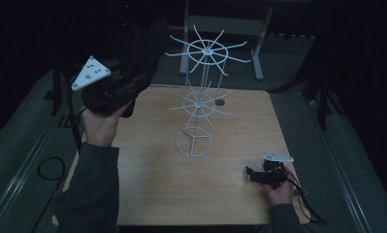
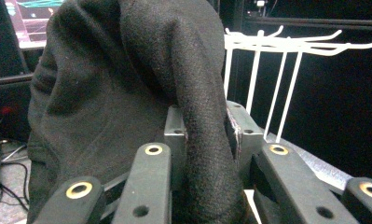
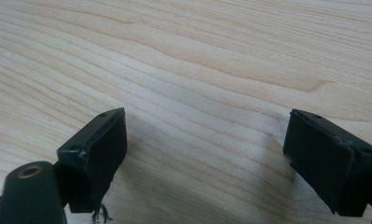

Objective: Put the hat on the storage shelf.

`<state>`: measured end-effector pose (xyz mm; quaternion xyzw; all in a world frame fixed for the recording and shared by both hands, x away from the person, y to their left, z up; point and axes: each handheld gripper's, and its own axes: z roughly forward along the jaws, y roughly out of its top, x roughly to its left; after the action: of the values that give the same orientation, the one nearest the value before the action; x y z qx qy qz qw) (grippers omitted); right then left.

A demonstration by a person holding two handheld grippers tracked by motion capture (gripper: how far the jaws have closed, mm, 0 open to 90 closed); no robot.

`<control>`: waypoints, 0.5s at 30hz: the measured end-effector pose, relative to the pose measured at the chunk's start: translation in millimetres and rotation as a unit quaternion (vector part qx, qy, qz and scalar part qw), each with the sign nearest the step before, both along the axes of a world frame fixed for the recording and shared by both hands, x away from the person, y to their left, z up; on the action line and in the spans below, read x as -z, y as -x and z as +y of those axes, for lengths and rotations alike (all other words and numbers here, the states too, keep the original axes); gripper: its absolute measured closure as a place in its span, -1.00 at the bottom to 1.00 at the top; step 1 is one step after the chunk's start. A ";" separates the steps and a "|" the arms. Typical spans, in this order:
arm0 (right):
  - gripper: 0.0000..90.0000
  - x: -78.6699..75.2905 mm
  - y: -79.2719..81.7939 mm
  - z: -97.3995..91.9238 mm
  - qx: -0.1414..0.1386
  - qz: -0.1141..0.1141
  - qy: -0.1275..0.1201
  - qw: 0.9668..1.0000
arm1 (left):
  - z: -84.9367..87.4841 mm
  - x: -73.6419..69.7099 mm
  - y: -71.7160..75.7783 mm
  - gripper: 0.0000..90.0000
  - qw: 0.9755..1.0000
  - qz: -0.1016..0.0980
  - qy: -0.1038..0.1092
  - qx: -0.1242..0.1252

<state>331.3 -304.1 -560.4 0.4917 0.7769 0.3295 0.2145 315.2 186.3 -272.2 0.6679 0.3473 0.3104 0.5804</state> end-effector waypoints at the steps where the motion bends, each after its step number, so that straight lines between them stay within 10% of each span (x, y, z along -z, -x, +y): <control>1: -0.70 0.0 0.0 0.0 0.000 0.000 0.000 1.000 | -0.1 -0.3 0.3 0.65 1.000 -0.001 0.001 0.001; 15: -0.70 0.0 0.0 0.0 0.000 0.000 0.000 1.000 | -7.4 -3.9 2.4 0.65 1.000 -0.021 0.002 0.010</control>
<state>331.3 -304.2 -560.4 0.4914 0.7771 0.3295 0.2147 312.8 178.8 -268.3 0.6638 0.3288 0.3175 0.5920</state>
